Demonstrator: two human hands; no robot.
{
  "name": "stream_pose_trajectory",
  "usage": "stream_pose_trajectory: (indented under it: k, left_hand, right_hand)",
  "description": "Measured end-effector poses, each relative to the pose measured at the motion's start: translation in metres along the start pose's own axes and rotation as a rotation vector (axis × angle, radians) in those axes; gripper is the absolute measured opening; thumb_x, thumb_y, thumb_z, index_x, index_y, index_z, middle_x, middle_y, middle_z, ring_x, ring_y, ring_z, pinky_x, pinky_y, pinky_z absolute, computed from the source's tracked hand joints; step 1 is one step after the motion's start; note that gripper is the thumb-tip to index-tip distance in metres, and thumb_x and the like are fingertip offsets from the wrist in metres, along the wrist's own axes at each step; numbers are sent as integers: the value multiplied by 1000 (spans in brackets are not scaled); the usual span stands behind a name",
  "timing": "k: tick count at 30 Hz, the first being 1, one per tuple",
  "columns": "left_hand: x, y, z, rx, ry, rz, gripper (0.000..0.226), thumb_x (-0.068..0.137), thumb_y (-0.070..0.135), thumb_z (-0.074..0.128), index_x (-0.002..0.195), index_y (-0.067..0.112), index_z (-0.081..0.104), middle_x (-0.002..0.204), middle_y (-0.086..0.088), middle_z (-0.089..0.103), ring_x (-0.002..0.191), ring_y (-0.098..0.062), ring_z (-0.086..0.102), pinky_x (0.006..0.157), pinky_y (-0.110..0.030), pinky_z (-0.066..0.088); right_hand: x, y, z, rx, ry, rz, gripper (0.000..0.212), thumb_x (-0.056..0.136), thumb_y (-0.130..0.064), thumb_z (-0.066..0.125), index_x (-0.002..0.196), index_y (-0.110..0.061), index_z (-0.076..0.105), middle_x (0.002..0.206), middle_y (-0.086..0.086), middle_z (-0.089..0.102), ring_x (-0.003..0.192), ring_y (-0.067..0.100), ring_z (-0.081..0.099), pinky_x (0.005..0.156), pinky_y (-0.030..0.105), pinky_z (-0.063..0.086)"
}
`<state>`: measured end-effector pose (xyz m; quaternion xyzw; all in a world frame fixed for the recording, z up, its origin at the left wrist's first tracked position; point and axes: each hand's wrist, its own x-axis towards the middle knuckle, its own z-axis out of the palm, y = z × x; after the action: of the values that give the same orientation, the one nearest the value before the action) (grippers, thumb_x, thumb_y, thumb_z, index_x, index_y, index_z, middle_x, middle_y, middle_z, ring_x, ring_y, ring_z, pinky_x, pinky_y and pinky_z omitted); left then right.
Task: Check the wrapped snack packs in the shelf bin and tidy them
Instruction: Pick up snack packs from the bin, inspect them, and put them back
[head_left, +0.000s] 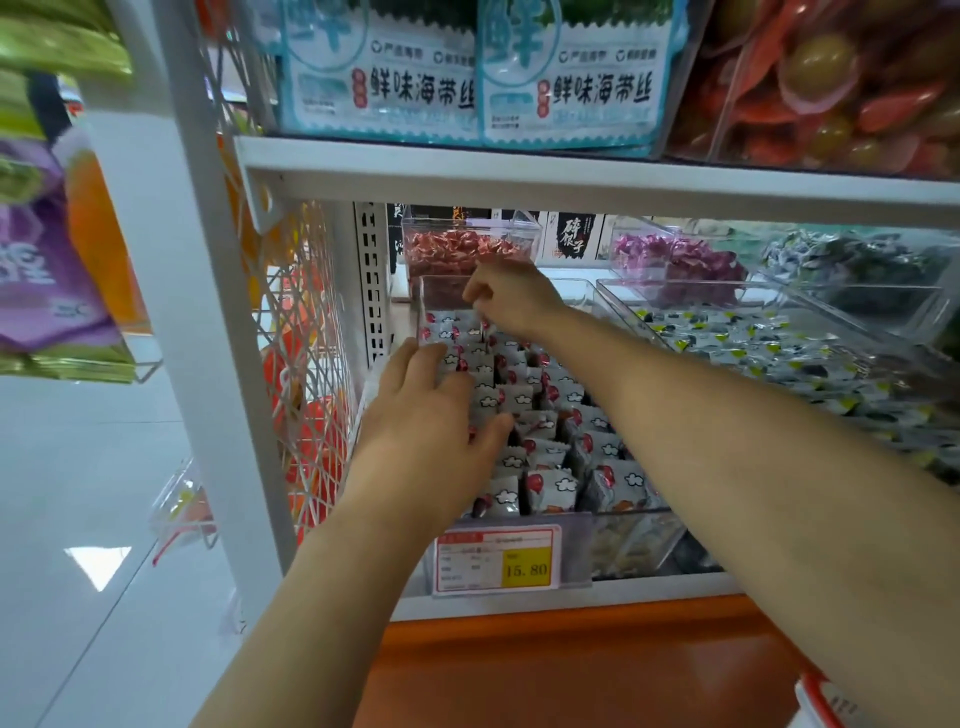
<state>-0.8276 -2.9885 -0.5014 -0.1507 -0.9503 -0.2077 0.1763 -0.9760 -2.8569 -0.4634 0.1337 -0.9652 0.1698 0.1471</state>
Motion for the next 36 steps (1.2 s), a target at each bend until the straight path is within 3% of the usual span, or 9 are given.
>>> stream_pose_trajectory:
  k: [6,11,14,21,27,29,31,34,36]
  left_hand:
    - [0,-3,1,-12,-4,4,49,92,48,44,126,13,52,153,-4,19,141,-15,-1,112,-37,16]
    - [0,-2,-1,-33,11,6,48,92,45,46,127,12,52,152,-5,22,142,-18,3,113,-38,17]
    - [-1,-1,-4,-11,35,-22,50,93,42,45,133,13,47,150,-7,26,141,-21,10,116,-40,16]
    - [-15,19,-18,-32,384,9,36,92,22,51,125,9,55,133,-8,49,123,-24,32,98,-31,21]
    - [-29,40,-15,-320,176,-69,50,95,39,40,139,15,36,127,-4,50,109,-20,53,91,-34,48]
    - [-31,45,-14,-406,117,-62,36,97,36,38,124,15,50,89,3,60,74,-8,57,62,-17,46]
    - [-33,50,-14,-519,90,-56,24,99,30,38,89,17,56,65,4,53,51,-6,48,42,-12,35]
    - [-33,55,-14,-731,71,-167,26,99,24,40,79,17,55,67,0,58,45,3,50,40,-10,36]
    - [-32,57,-14,-866,65,-272,27,99,24,40,80,12,56,63,-1,60,43,2,51,45,-20,41]
  right_hand:
    - [6,-5,16,-271,41,-34,7,81,-28,69,86,-23,69,110,0,60,116,22,45,100,44,39]
    - [-4,-6,-13,281,173,66,11,90,-15,60,95,-5,63,103,10,64,93,21,60,88,38,50]
    - [-29,-9,-33,441,394,124,14,92,-12,56,96,1,61,104,15,61,94,25,59,79,25,45]
    - [-121,-4,-63,1007,509,354,13,94,-5,51,104,3,55,106,16,58,72,18,63,55,20,56]
    - [-187,0,-68,1241,494,373,8,93,-4,53,88,-3,58,83,8,61,61,11,65,60,25,58]
    - [-200,4,-67,1314,476,388,10,93,-4,53,85,-3,60,85,11,62,65,14,65,62,25,57]
    - [-209,8,-67,1383,466,405,12,92,-5,53,83,-3,61,88,15,62,69,17,66,62,25,56]
    - [-219,11,-67,1475,415,372,13,90,-4,55,82,-3,65,88,15,66,72,18,68,62,24,56]
    - [-224,13,-68,1543,368,346,11,88,-1,56,86,-1,67,90,14,68,74,18,69,63,23,56]
